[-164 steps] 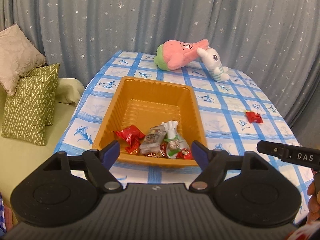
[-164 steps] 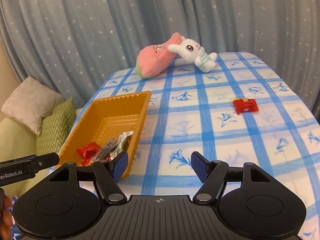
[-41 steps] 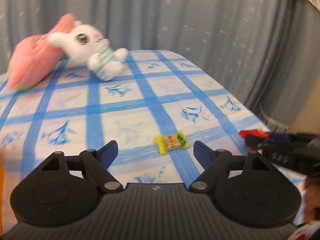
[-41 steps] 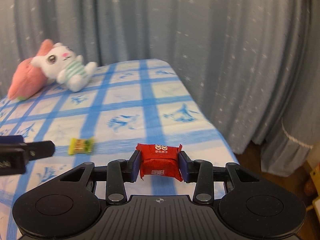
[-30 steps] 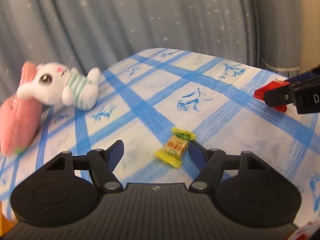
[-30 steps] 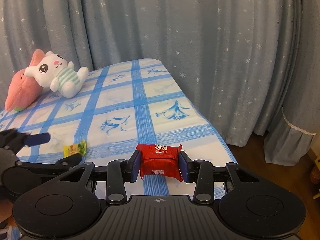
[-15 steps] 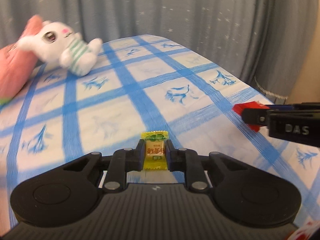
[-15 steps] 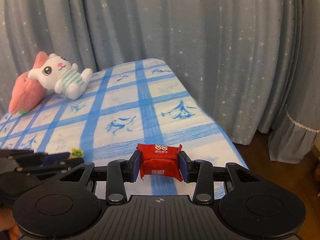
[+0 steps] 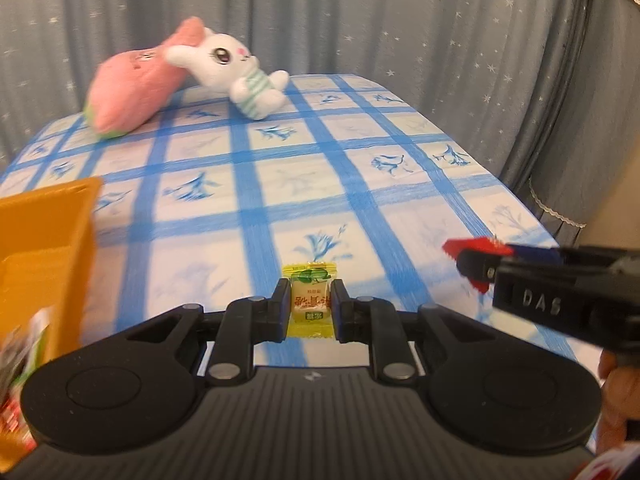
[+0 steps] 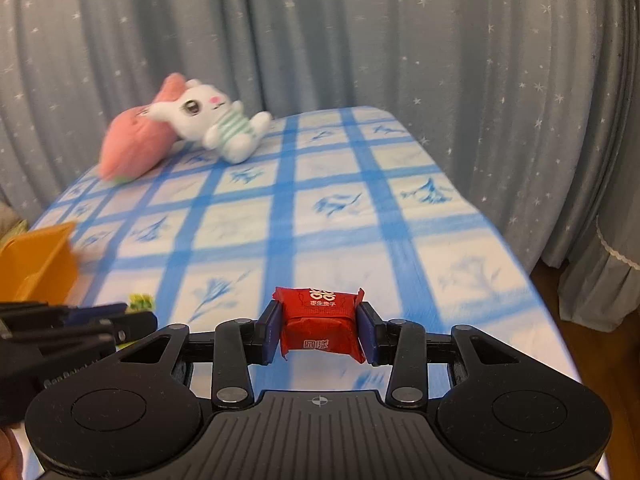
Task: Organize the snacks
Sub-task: 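Carry the yellow-green candy and red box over the orange tray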
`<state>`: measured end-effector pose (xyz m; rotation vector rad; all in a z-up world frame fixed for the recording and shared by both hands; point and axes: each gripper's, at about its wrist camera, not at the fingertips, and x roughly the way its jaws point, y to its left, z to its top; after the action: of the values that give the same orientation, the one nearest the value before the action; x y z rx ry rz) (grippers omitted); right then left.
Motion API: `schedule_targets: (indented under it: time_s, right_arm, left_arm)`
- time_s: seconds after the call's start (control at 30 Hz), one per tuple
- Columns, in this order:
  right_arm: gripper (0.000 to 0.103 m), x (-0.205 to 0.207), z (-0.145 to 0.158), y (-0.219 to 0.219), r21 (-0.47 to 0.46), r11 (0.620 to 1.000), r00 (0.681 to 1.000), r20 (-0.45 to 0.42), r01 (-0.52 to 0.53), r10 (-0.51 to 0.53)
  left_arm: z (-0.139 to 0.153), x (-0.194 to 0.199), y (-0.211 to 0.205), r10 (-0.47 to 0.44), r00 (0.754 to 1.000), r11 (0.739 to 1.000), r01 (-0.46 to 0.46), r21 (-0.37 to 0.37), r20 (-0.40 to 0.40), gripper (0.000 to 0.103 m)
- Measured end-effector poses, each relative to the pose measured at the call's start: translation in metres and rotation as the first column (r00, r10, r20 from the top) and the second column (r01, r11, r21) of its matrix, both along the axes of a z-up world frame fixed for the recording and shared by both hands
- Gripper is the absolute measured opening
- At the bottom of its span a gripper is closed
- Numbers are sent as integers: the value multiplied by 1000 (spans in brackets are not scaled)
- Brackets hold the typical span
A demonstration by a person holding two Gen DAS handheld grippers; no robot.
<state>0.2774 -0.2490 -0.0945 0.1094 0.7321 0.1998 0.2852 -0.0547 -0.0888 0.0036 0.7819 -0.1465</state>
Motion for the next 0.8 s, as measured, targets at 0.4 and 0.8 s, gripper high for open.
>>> schedule_targets:
  time_s: [0.4, 0.8]
  right_arm:
    - [40, -108, 39, 37, 33, 999, 999, -25, -33, 34]
    - [40, -168, 71, 66, 16, 995, 995, 9, -96, 96]
  left_arm:
    - [50, -108, 42, 85, 996, 996, -85, -39, 15, 18]
    - [79, -171, 70, 109, 993, 993, -106, -53, 45, 18]
